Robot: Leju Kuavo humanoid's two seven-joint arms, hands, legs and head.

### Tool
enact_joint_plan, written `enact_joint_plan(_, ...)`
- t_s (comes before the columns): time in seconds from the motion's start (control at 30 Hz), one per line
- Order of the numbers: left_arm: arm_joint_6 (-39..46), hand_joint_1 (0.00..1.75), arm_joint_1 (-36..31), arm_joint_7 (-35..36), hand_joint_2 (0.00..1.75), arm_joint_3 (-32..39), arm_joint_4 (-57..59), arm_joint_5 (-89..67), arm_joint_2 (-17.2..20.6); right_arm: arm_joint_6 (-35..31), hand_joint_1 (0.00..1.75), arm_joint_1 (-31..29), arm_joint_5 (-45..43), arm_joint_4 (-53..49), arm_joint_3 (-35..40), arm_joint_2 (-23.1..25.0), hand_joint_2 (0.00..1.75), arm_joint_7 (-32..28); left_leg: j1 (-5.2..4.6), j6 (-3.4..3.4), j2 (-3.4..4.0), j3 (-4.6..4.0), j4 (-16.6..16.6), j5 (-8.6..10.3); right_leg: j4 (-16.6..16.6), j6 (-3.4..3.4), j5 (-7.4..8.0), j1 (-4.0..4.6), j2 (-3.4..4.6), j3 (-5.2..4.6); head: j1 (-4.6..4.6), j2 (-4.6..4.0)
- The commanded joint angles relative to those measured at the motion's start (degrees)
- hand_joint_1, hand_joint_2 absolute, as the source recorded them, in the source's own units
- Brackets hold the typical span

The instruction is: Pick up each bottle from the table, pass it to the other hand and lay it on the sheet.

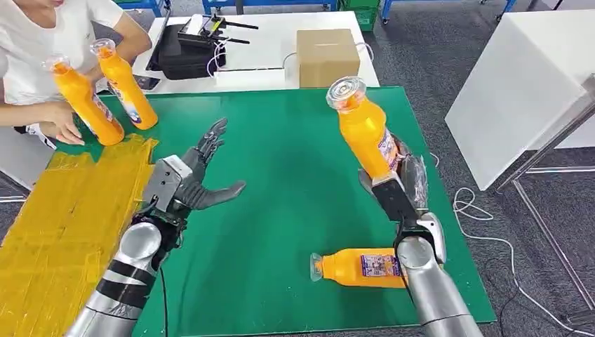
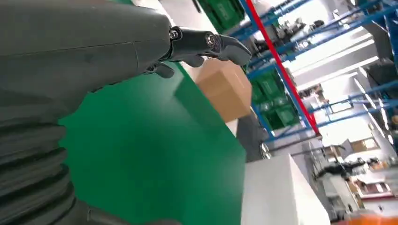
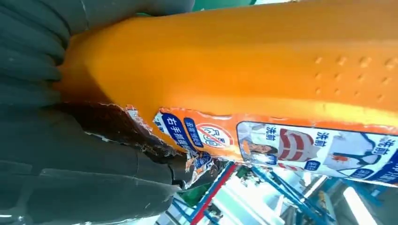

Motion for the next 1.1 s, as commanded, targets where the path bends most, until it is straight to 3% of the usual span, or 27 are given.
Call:
enact_joint_plan(0.03, -0.25, 0.0, -5.43, 0.78, 1.75, -6.87, 4.63, 1.17, 0.74, 1.44, 1.75, -2.58, -0.02, 2.18, 4.01, 2.34, 1.75, 0.18, 0.09, -0.06, -0.02, 0.1, 0.01, -0.06, -0.04, 0.03, -0.03, 0.09, -0.03, 0.12, 0.0, 0.0)
enact_joint_plan(0.43, -0.47, 0.0, -5.68, 1.0, 1.75, -7.65, 4.68, 1.53, 0.76, 2.15, 1.75, -2.92, 0.62, 3.01, 6.0, 2.72, 1.75, 0.79, 0.1, -0.04, 0.04, 0.09, 0.01, -0.07, -0.06, 0.05, 0.0, 0.11, 0.05, 0.12, 0.0, 0.0)
enact_joint_plan(0.67, -1.35, 0.0, -6.05, 1.25, 1.75, -9.7, 4.97, 3.05, -0.7, 4.53, 1.75, -4.66, 2.26, 6.12, 12.54, 4.96, 1.75, 1.52, 0.07, -0.05, 0.07, 0.08, -0.01, -0.06, -0.02, 0.03, -0.01, 0.06, 0.07, 0.08, 0.02, 0.0)
enact_joint_plan(1.1, -2.82, 0.0, -6.59, 0.64, 1.75, -12.57, 7.11, 9.48, -3.16, 0.48, 1.73, -7.99, 3.87, 12.9, 17.03, 7.91, 1.75, -0.05, 0.09, -0.05, 0.03, 0.09, 0.0, -0.06, -0.05, 0.04, -0.02, 0.09, 0.02, 0.11, 0.02, 0.0)
